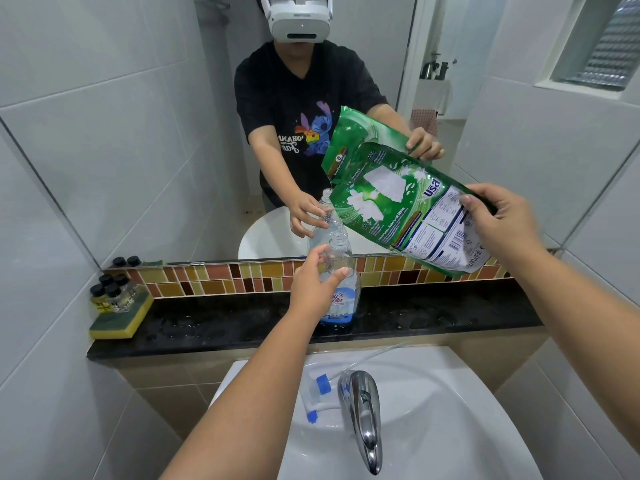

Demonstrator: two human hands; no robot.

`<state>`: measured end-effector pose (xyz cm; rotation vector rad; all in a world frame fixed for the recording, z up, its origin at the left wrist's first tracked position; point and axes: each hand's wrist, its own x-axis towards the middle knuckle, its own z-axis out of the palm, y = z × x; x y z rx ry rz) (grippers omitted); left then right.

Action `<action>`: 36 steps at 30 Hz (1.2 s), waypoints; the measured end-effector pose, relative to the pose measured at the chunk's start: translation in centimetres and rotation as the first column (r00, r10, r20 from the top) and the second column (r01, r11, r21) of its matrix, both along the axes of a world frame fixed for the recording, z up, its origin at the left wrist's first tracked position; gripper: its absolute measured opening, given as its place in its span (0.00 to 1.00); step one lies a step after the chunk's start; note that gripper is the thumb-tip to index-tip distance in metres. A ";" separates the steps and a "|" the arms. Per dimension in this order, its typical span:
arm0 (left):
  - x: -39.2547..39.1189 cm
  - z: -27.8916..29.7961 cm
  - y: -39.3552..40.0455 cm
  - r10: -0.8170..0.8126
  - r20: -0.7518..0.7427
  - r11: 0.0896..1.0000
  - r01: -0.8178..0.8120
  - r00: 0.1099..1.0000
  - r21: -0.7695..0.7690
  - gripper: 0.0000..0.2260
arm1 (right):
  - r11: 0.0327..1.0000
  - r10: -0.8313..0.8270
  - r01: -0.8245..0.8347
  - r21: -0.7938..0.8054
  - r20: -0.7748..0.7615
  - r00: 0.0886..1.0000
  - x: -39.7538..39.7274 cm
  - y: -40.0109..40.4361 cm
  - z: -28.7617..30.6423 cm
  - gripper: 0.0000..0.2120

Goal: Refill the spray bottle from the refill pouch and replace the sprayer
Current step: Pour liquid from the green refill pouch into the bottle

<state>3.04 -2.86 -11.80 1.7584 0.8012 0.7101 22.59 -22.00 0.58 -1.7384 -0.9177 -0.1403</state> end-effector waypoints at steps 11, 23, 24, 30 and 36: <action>0.0 -0.1 0.0 0.004 -0.004 1.000 -0.004 1.000 0.010 0.24 | 0.997 -0.023 0.023 0.075 -0.004 1.000 0.1 0.1 0.3 0.07; 0.0 -0.1 0.1 0.001 -0.009 1.000 -0.001 1.000 0.003 0.25 | 0.997 -0.038 0.039 0.070 -0.014 0.999 0.3 -0.2 -0.2 0.07; 0.0 -0.1 0.1 0.002 -0.008 1.000 -0.002 1.000 0.003 0.25 | 0.997 -0.036 0.037 0.071 -0.014 0.999 0.3 -0.2 -0.3 0.07; 0.0 -0.1 0.0 0.009 -0.011 1.000 -0.009 1.000 0.015 0.25 | 0.995 -0.024 0.026 0.093 -0.020 1.000 0.3 -0.2 -0.4 0.07; 0.0 -0.1 0.0 0.007 -0.003 1.000 -0.007 1.000 0.009 0.25 | 0.995 -0.030 0.034 0.099 -0.038 0.999 0.0 0.0 -0.8 0.06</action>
